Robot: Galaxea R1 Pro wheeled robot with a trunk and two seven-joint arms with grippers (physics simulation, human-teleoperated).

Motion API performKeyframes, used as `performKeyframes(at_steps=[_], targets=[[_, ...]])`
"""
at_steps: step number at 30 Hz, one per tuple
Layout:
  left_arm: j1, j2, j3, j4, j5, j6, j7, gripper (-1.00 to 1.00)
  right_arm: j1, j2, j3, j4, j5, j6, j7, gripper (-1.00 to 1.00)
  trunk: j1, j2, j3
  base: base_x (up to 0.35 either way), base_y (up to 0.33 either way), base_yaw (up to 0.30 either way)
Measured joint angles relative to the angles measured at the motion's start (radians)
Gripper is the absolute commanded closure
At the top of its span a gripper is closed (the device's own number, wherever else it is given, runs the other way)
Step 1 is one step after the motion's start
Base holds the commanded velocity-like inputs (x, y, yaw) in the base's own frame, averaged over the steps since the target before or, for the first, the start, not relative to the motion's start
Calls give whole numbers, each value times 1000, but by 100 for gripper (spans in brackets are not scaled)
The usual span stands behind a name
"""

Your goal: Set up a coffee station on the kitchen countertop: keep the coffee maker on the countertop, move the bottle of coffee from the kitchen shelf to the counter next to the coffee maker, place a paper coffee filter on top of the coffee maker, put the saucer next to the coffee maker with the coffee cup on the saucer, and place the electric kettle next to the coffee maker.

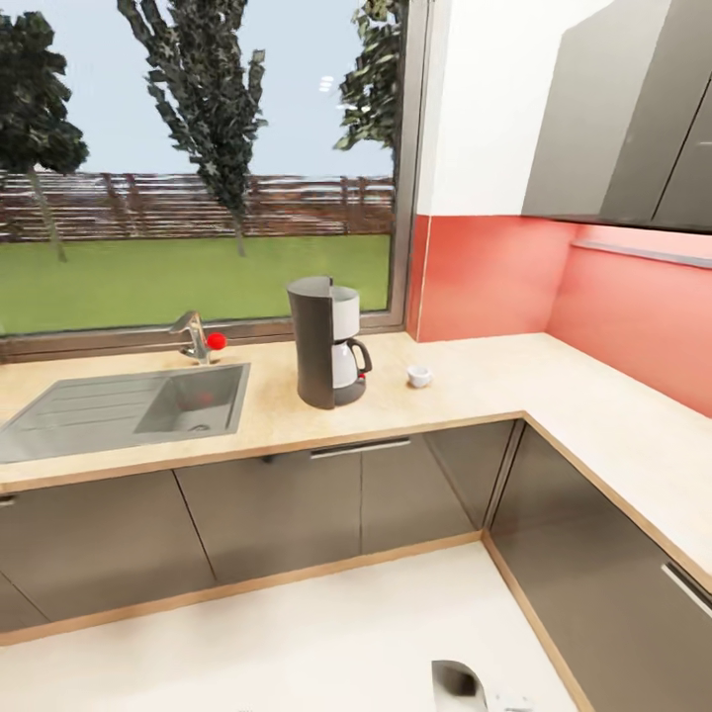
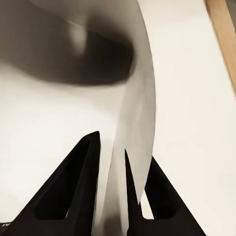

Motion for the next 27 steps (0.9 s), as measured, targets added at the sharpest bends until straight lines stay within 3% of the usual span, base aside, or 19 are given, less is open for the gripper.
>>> performKeyframes(at_steps=[5,22,27], targets=[[0,0,0,0,0,0,0,-100,0,0,-1,0,0,0,0,100,0,0,5,0,0,144],[1,1,-2,3,0,-1,0,-100,0,-2,0,0,0,0,1,100,0,0,6,0,0,3],[2,3,-2,3,1,0,0,-100,0,1,-1,0,-2,0,0,100,0,0,6,21,-15,224]])
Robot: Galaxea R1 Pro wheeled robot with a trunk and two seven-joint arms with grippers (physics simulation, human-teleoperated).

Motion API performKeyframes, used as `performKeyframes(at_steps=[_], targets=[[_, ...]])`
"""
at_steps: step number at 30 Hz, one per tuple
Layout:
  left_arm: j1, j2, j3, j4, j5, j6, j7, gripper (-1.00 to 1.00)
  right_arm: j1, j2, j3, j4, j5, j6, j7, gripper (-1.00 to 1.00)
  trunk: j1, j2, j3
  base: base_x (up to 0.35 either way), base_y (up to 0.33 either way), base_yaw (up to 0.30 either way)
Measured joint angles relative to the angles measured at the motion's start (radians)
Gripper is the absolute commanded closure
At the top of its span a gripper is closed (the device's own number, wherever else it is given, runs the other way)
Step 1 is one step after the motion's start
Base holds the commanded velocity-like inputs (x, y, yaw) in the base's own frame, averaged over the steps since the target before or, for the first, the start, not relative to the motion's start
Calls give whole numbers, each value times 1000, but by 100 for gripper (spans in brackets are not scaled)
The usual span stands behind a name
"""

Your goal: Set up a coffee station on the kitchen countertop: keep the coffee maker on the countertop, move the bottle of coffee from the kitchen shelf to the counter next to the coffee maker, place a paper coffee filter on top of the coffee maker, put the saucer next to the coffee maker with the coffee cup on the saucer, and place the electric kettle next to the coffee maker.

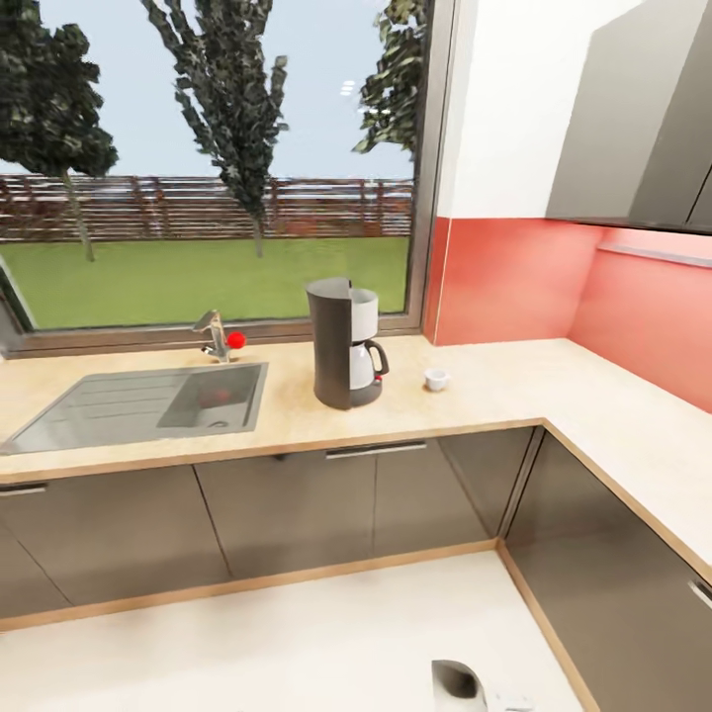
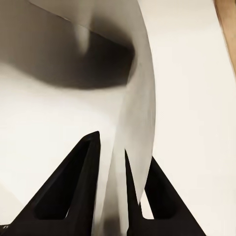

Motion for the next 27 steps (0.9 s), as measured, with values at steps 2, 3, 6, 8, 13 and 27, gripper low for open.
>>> performKeyframes(at_steps=[2,3,6,8,13,27], targets=[[0,0,-1,0,-1,1,0,-100,0,0,0,0,1,0,0,100,0,0,0,181,-154,275],[0,1,0,-1,-1,1,0,-100,0,0,0,0,0,0,0,100,0,0,0,212,-183,277],[0,3,1,-1,0,1,0,-100,0,0,0,0,1,0,0,100,0,0,0,226,-200,278],[0,3,1,-1,0,2,0,-100,0,0,1,1,1,0,0,100,0,0,0,191,-214,278],[0,9,-1,0,0,6,1,-100,0,13,1,1,3,-1,0,100,0,0,0,135,-162,276],[0,12,-9,0,-9,13,11,-100,-1,66,5,-431,3,-3,0,100,0,0,0,11,-11,44]])
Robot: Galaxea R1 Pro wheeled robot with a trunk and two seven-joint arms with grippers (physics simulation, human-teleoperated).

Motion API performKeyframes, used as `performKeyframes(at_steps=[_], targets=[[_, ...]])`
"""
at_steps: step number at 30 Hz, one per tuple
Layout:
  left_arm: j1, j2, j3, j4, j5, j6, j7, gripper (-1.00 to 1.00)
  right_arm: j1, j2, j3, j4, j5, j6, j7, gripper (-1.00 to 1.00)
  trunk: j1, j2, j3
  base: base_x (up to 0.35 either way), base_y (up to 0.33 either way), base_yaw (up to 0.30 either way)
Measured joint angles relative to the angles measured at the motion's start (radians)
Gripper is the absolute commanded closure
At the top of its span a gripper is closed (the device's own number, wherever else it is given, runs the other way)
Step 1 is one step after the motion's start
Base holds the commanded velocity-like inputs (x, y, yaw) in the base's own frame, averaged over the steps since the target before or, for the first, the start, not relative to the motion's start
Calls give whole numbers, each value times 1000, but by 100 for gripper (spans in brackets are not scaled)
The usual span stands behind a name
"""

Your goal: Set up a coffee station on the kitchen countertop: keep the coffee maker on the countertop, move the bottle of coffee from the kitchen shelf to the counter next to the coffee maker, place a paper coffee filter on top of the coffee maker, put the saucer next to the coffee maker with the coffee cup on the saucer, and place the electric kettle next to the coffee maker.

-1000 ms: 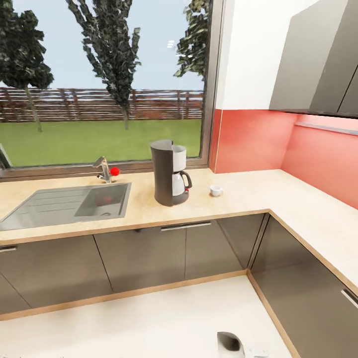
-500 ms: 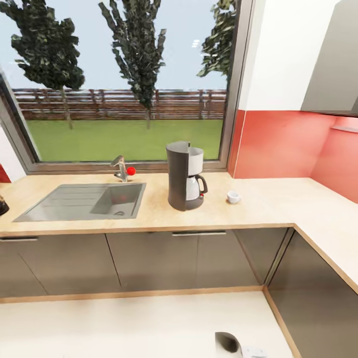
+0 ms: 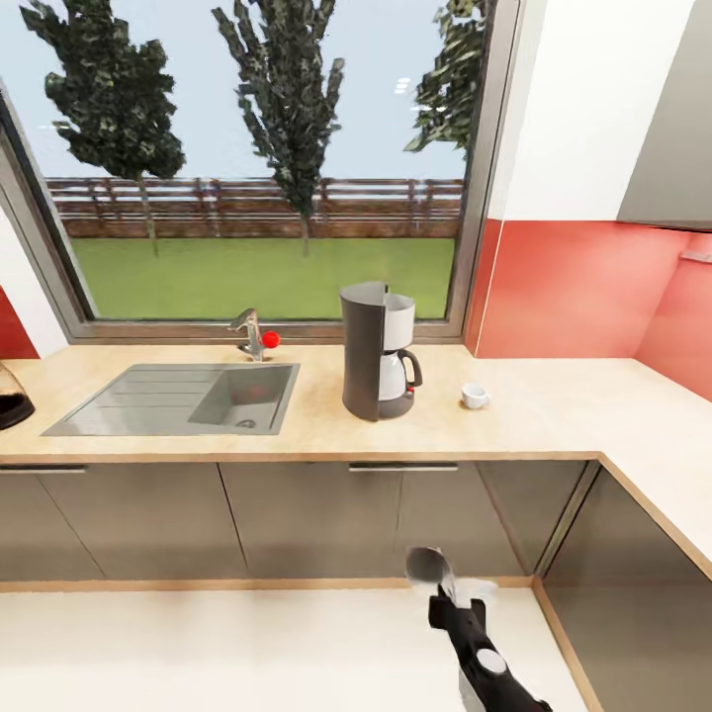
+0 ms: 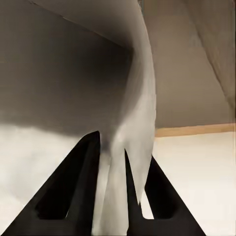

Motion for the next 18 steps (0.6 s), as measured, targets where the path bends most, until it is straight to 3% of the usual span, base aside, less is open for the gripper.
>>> performKeyframes(at_steps=[2,3,5,7,10,12,13,14,15,16,18], targets=[[0,0,-3,0,-2,0,0,-100,0,17,0,-136,0,11,-5,100,0,0,0,0,0,0],[0,2,-4,2,-1,-1,0,-100,-1,34,0,-256,-1,69,-22,100,0,0,0,0,0,0],[0,1,-7,5,-3,-2,-4,-100,-1,66,0,-454,-2,281,-54,100,0,0,0,0,0,0],[0,-1,-8,5,-4,-1,-9,-100,-11,73,-1,-584,-2,450,-90,100,0,0,0,0,0,0],[0,-2,-9,5,-5,0,-11,-100,-65,73,0,-737,-3,590,-127,100,0,0,0,0,0,0],[0,-2,-8,4,-5,0,-11,-100,-102,73,-1,-780,-7,660,-131,100,0,0,0,0,0,0],[0,-2,-9,4,-6,1,-11,-100,-148,73,0,-801,-18,738,-137,100,0,0,0,0,0,0],[0,-2,-9,4,-6,1,-11,-100,-188,73,0,-808,-33,787,-145,100,0,0,0,0,0,0],[0,-5,-9,4,-6,3,-11,-100,-287,73,-1,-792,-147,884,-276,100,0,1,0,0,0,0],[0,-6,-9,5,-6,3,-11,-100,-414,73,0,-779,-181,892,-325,100,0,0,0,0,0,0],[0,-6,-9,5,-5,4,-11,-100,-485,73,-1,-742,-259,899,-402,100,0,0,0,0,0,0]])
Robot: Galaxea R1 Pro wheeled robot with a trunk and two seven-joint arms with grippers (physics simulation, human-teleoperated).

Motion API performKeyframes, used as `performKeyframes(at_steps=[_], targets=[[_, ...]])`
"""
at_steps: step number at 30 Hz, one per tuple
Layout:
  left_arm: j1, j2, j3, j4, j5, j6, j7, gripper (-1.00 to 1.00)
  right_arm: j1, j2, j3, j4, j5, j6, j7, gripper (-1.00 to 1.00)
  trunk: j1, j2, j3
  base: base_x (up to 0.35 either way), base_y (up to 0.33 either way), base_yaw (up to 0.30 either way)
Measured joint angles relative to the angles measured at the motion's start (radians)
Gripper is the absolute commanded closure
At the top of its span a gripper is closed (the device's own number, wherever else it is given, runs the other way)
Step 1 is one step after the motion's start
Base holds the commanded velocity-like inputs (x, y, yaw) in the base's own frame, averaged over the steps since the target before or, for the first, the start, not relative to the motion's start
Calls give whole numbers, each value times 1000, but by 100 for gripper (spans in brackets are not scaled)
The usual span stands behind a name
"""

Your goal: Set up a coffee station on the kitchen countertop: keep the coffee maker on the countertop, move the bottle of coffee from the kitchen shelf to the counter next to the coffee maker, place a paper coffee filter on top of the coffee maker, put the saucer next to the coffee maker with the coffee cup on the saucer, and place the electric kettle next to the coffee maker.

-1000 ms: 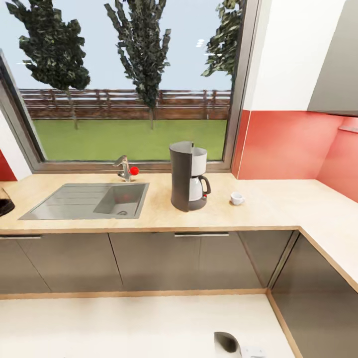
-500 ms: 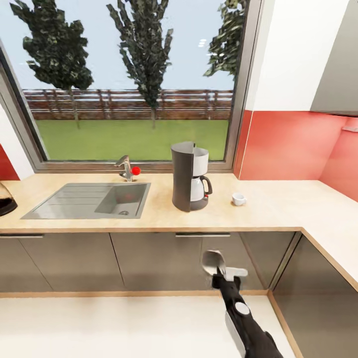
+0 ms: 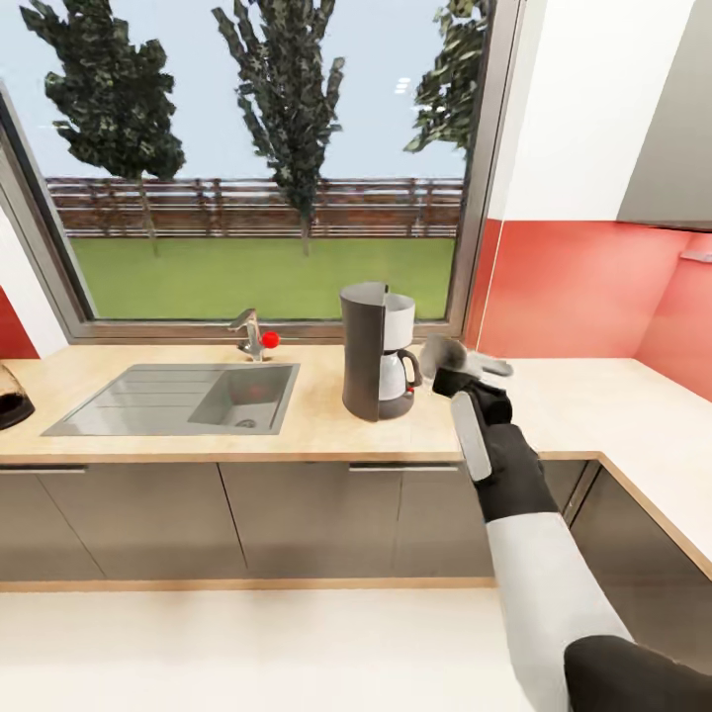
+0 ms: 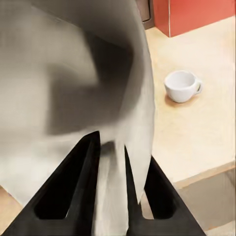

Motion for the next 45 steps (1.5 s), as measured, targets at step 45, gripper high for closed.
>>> performKeyframes(at_steps=[45], targets=[[1,-5,9,5,9,3,3,-100,-490,0,-6,231,-822,2,-668,100,0,0,0,83,0,0]])
